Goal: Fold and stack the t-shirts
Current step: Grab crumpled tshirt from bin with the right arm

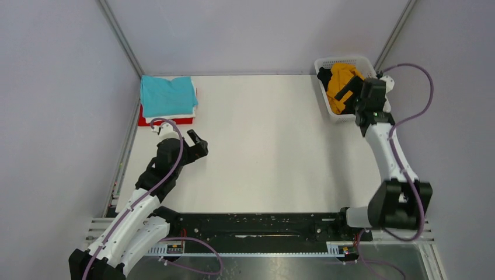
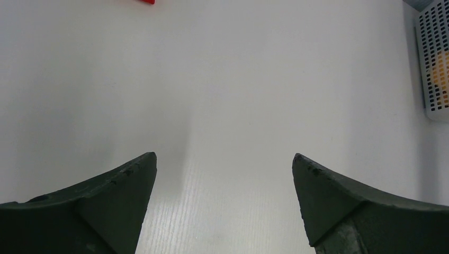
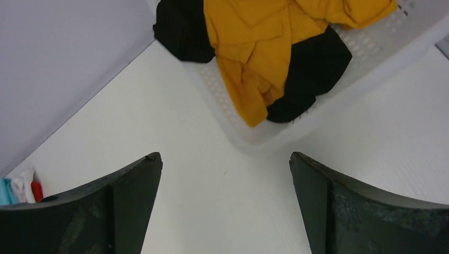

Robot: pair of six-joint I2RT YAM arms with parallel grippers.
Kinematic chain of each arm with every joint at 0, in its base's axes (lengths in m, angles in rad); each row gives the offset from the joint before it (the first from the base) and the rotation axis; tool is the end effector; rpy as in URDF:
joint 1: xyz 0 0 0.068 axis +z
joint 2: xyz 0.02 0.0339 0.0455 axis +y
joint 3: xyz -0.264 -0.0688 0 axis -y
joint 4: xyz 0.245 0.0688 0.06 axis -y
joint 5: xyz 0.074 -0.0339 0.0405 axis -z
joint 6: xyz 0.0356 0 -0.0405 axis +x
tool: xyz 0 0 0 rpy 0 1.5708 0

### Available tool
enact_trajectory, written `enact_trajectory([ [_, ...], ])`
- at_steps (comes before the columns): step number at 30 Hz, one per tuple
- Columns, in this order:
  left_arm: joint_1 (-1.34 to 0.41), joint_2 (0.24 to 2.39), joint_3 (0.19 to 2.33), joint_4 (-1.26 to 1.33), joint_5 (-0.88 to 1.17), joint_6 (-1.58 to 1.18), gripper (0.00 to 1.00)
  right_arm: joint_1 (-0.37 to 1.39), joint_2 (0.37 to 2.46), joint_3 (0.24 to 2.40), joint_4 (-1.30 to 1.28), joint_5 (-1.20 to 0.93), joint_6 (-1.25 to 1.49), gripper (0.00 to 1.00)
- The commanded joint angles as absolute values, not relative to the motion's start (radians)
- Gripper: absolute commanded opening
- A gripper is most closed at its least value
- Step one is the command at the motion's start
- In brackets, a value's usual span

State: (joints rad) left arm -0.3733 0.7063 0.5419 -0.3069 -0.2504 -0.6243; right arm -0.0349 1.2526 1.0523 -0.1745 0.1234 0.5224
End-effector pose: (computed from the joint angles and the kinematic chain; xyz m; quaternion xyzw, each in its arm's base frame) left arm 0.1590 -0.0528 0.2547 -0.1706 0.8312 -0.1545 0.5062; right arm 0.2909 -0.0145 0.3343 0.2603 0.7835 0.0862 0.5576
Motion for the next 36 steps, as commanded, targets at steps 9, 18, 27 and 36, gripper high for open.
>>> enact_trajectory([
  [9, -0.376, 0.762, 0.549, -0.263, -0.337, -0.598, 0.99, -0.187, 1.966, 1.727, -0.263, 0.155, 0.425, 0.98],
  [18, -0.375, 0.788, 0.548, -0.255, -0.387, -0.58, 0.99, -0.207, 2.392, 2.276, -0.444, -0.053, -0.369, 0.99],
  [27, -0.376, 0.88, 0.584, -0.263, -0.412, -0.577, 0.99, -0.207, 2.615, 2.487, -0.359, 0.109, -0.585, 0.99],
  [36, -0.375, 0.959, 0.624, -0.246, -0.423, -0.568, 0.99, -0.206, 2.677, 2.528, -0.424, 0.065, -0.714, 0.68],
])
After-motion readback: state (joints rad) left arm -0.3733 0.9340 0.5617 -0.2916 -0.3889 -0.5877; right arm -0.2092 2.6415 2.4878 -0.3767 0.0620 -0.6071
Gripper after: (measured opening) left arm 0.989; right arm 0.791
